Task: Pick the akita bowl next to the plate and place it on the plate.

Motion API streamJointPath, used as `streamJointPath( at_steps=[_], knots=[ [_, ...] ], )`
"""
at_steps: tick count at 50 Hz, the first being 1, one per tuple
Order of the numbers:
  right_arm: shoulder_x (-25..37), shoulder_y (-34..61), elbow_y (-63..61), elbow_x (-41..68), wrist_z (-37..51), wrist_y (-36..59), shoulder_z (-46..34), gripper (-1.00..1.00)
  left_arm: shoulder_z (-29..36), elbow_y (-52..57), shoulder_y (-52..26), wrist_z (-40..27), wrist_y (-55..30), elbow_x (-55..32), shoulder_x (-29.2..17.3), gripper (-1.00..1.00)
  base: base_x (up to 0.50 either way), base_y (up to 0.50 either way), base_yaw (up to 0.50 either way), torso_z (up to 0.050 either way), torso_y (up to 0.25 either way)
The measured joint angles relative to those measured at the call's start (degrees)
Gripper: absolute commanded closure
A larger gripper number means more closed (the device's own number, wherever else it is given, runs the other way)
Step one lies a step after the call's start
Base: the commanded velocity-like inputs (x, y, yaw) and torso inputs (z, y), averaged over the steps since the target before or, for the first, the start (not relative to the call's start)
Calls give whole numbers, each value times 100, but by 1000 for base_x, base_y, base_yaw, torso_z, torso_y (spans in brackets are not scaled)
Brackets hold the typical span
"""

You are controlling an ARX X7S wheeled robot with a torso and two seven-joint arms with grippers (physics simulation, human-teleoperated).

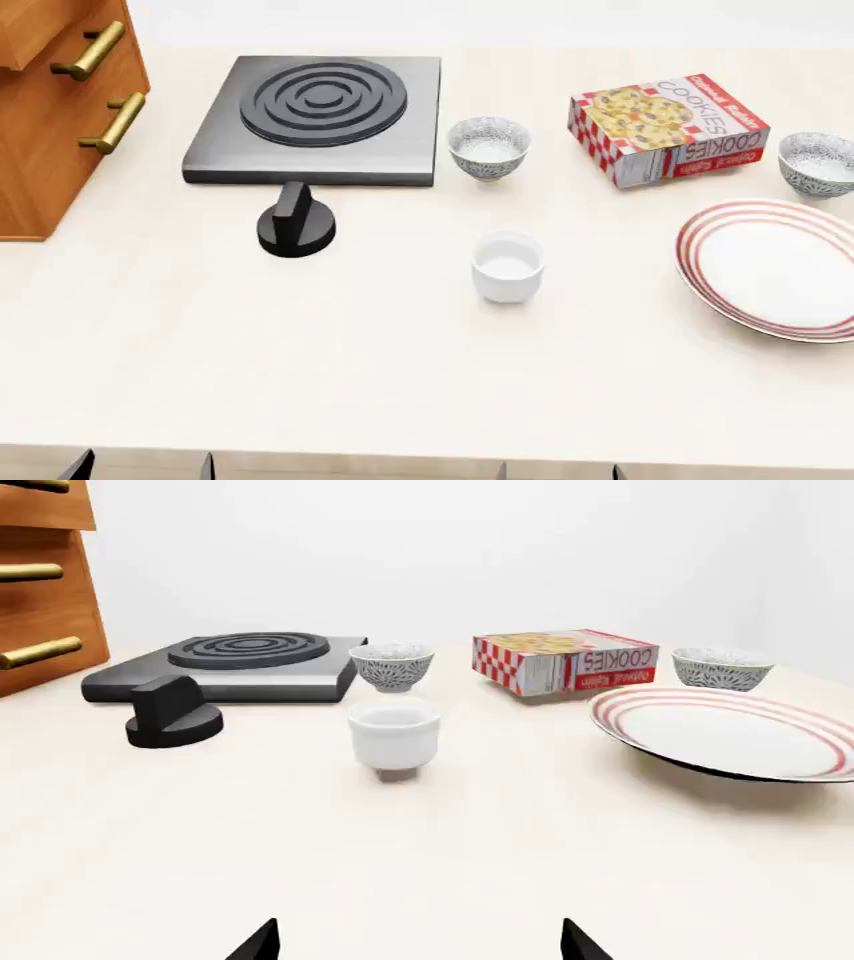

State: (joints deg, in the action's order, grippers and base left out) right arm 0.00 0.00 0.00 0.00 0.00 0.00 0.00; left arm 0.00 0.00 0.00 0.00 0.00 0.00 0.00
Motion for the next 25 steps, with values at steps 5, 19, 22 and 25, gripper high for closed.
streamJointPath(
  at_steps=[5, 19, 22, 25],
  knots=[
    [45, 2, 2, 49, 58, 15, -55, -100, 48, -7, -2, -61, 12, -55, -44, -100, 0, 0, 0, 0, 0],
    [218, 16, -7, 228, 268, 76, -267, -100, 252, 17, -8, -268, -31, -240, -223, -100, 0, 0, 0, 0, 0],
    [240, 16, -19, 323, 299, 81, -275, -100, 285, 47, -11, -296, -82, -302, -256, -100, 0, 0, 0, 0, 0],
    [269, 14, -45, 409, 321, 105, -290, -100, 304, 115, -19, -314, -178, -384, -290, -100, 0, 0, 0, 0, 0]
  ],
)
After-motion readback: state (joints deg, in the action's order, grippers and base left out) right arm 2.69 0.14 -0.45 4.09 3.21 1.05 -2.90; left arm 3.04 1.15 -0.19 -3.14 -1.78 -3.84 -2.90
